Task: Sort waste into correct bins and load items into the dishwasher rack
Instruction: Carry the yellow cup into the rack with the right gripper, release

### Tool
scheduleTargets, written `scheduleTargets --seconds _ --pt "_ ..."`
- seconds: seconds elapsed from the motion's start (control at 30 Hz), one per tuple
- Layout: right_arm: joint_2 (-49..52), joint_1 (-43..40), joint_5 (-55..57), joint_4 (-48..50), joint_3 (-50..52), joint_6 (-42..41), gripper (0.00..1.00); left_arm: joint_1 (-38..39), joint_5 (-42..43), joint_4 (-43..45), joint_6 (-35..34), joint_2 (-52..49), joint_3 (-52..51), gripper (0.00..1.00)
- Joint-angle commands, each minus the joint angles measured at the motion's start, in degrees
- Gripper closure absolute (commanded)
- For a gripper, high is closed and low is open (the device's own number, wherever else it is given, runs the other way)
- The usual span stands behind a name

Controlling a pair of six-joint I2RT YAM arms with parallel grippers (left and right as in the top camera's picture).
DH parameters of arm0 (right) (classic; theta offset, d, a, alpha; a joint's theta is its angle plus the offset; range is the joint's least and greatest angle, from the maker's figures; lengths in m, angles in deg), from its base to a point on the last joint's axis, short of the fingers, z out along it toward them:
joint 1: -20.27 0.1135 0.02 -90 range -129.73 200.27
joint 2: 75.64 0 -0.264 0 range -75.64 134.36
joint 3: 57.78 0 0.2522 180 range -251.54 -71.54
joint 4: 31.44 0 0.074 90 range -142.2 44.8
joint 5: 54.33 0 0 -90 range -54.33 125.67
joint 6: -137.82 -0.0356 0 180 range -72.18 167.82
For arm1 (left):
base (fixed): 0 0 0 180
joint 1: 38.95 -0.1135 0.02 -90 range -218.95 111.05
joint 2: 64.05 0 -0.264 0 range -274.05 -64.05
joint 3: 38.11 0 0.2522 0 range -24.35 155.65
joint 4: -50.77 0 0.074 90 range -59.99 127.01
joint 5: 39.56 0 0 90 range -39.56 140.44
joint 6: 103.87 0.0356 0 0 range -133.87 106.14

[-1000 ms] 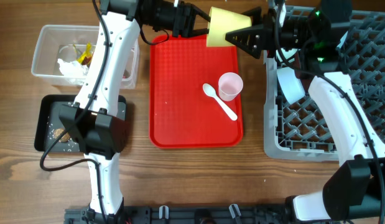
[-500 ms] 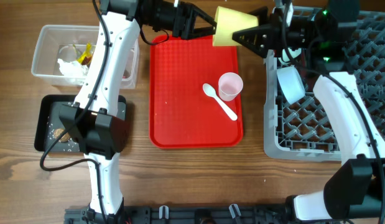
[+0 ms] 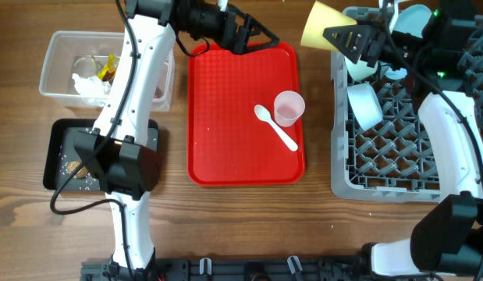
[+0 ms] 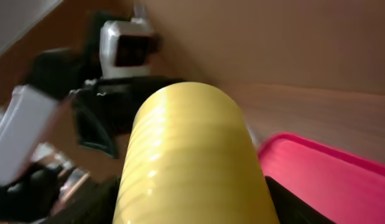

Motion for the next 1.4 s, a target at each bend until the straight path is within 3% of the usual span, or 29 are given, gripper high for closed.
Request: scheduleTargets --seconds 0.0,0.3,0.57,0.73,0.87,1.37 --pt "0.13 -0.24 15.89 -5.81 -0.35 8.61 0.45 0.15 -7.5 0.17 0.33 0.22 0.22 0.0" --pt "-9.99 -3.3 36.96 -23.43 -1.66 12.9 0.42 0.15 -14.32 0.17 0.33 0.22 0.22 0.0" --pt "-17.7 -15.58 43.39 -41.11 -1.77 12.59 0.43 0.15 -14.32 0.17 0.33 0.22 0.22 0.0" --pt "-15.89 -18.8 59.76 -49.11 -1.75 11.19 0.43 0.15 -14.32 0.17 0.33 0.22 0.22 0.0" --pt "-13.55 -18.8 65.13 -52.26 -1.75 8.96 0.43 0.15 -14.32 0.17 0.33 0.22 0.22 0.0" --pt "-1.68 -18.58 67.17 -57.29 -1.62 8.17 0.43 0.15 -14.32 0.17 0.33 0.22 0.22 0.0"
